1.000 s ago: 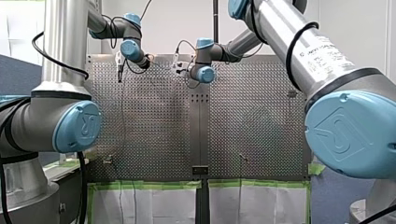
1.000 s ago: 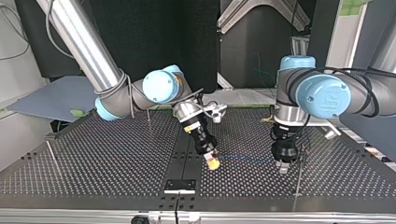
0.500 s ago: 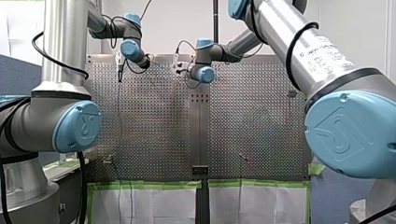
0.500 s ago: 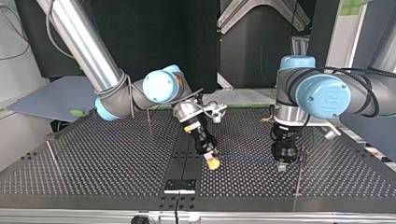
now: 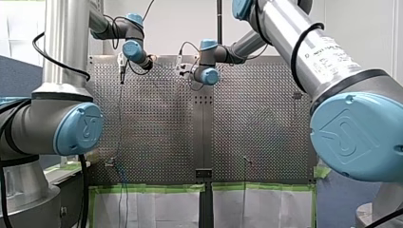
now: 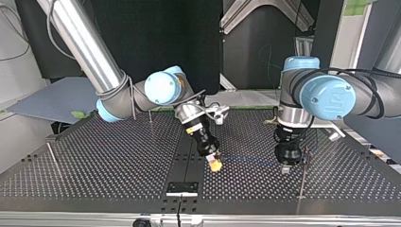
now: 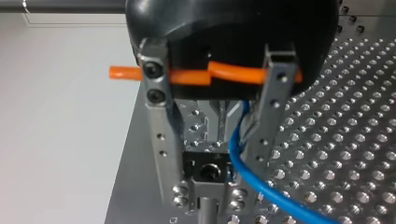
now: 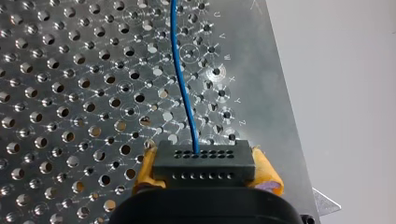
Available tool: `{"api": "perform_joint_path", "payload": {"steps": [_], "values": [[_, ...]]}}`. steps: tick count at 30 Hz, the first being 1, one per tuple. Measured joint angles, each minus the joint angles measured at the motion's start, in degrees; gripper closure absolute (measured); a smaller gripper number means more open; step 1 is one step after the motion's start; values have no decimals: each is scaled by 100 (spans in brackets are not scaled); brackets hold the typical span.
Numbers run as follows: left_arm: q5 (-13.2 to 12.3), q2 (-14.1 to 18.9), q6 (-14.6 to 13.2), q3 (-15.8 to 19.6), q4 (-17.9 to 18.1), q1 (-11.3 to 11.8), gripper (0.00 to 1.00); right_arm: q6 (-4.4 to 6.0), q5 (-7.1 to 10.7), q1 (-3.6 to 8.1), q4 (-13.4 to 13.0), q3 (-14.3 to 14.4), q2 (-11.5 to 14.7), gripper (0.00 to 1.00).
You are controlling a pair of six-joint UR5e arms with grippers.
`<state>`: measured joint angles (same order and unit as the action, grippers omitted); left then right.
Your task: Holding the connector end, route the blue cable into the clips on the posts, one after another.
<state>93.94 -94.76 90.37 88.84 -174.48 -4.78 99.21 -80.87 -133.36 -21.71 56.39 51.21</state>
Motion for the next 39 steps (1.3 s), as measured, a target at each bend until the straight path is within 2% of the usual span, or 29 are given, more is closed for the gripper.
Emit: {"api": "perform_joint_path", "payload": {"steps": [17,31,39], "values": [[-7,-1,29,1,-8,-47,98,7,0,41,30,32,-8,100],[-31,-98,38,2,-41,-219,98,19,0,76,36,30,-8,100],[129,-248,46,2,-101,-332,98,-4,-4,125,191,29,-9,100]]}}
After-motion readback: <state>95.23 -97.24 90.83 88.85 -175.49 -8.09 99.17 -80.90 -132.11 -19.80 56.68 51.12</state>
